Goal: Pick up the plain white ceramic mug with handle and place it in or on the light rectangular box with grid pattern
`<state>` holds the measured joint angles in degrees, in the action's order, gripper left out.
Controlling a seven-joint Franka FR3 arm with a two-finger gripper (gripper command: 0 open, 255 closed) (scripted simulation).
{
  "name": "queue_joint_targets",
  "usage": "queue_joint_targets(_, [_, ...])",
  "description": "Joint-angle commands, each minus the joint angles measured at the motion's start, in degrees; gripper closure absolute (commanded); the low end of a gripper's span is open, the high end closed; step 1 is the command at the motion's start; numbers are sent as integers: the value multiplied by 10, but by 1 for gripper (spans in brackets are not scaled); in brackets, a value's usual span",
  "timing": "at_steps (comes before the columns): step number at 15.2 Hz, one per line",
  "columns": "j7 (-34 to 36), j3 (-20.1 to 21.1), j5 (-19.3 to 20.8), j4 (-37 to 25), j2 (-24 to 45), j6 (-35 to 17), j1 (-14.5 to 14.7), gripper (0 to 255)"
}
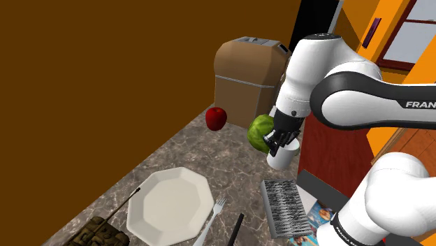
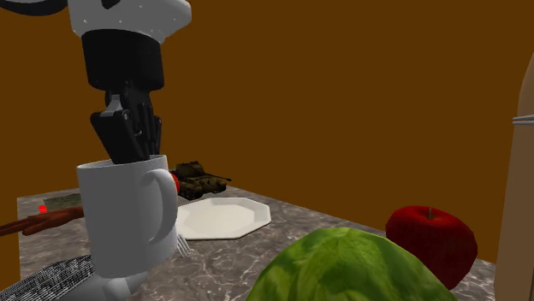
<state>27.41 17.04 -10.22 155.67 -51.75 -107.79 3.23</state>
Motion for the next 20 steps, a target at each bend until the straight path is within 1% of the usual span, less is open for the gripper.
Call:
queue_joint_targets(1, [0,3,-3,15,-1,-15,2,255])
queue_joint_targets(2, [0,6,-6,27,2,-29,3,255])
queue_joint_targets(10, [0,6,-6,27,2,-29,3,255])
queue_joint_targets(11, [0,6,-6,27,2,-29,3,0])
queue_joint_targets(16, [0,6,-6,27,2,-29,3,0])
queue_joint_targets(20, [2,-7,6,-40,-9,49,-1,0])
